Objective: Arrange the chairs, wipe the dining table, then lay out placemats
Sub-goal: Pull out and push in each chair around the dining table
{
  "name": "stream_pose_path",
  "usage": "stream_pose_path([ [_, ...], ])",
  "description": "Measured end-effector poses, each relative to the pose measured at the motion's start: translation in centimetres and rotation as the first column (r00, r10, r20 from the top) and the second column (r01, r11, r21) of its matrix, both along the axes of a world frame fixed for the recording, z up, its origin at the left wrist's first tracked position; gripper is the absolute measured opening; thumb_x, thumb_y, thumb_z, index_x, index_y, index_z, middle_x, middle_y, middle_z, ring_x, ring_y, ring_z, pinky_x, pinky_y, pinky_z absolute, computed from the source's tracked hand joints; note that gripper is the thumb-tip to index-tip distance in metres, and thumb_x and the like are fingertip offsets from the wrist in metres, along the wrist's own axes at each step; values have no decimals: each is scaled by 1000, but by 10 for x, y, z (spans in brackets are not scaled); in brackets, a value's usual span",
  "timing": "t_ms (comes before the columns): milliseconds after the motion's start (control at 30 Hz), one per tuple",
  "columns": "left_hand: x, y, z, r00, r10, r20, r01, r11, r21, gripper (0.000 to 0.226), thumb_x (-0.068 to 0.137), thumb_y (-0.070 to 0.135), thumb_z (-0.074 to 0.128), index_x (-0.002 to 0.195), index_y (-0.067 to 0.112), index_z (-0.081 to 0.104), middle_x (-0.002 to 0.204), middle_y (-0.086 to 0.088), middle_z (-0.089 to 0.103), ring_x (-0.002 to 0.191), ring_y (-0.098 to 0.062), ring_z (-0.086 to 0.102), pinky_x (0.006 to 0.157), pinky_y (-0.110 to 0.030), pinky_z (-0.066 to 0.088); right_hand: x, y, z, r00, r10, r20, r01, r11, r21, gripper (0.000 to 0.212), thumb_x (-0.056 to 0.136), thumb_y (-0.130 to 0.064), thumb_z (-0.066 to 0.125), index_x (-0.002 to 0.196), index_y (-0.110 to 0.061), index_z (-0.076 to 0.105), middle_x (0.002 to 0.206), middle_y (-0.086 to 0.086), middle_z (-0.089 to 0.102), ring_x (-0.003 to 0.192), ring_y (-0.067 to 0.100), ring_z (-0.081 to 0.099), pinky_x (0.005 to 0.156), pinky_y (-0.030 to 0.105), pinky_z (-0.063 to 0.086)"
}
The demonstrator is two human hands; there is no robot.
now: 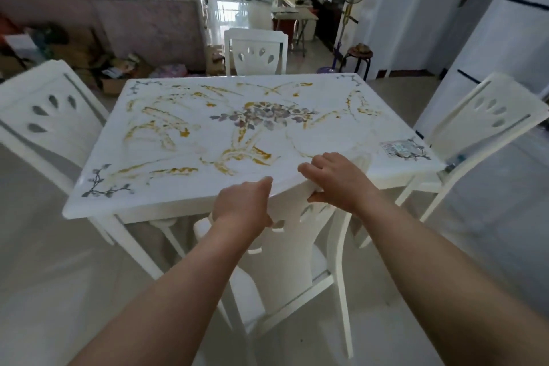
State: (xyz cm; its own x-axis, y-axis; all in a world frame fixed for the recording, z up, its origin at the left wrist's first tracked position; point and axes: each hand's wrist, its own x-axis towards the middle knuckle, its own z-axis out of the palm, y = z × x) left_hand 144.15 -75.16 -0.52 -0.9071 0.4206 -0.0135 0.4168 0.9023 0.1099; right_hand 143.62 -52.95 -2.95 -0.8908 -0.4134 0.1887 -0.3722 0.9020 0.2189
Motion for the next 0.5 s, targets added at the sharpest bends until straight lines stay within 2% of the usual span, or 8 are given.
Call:
stream_pose_path([
  [100, 2, 4, -5, 1000, -18, -25, 18, 1000, 18, 75, 78, 40, 72, 138, 38, 27, 115, 2, 64, 98, -24, 61, 79, -36, 48, 7, 7, -3, 998, 34, -48, -34, 999, 1, 67, 64, -35, 84, 118, -19, 49, 88, 8, 54, 79, 28, 52, 75, 38, 43],
  [200, 4, 15, -9, 992, -71, -102, 74, 997, 17, 82, 79, 42, 71, 142, 43, 19, 117, 6, 63, 98, -22, 62, 76, -33, 45, 20, 20, -5, 997, 18, -75, -19, 1000, -3, 76, 63, -36, 84, 124, -23, 42, 85, 8, 51, 75, 28, 50, 71, 38, 43],
  [367, 3, 28, -6, 965, -196, -172, 198, 980, -4, 82, 80, 43, 69, 143, 46, 17, 121, 8, 61, 102, -21, 61, 76, -33, 46, 46, 34, -12, 987, -76, -139, 70, 996, -51, 91, 61, -33, 87, 136, -26, 35, 84, 11, 51, 72, 29, 51, 68, 40, 44],
  [500, 1, 22, -9, 934, -248, -259, 245, 969, -42, 76, 79, 47, 67, 141, 44, 24, 118, 10, 59, 102, -20, 57, 76, -32, 39, 60, 29, -20, 975, -111, -192, 96, 992, -87, 95, 63, -34, 85, 142, -31, 32, 86, 10, 50, 73, 28, 50, 68, 39, 43],
])
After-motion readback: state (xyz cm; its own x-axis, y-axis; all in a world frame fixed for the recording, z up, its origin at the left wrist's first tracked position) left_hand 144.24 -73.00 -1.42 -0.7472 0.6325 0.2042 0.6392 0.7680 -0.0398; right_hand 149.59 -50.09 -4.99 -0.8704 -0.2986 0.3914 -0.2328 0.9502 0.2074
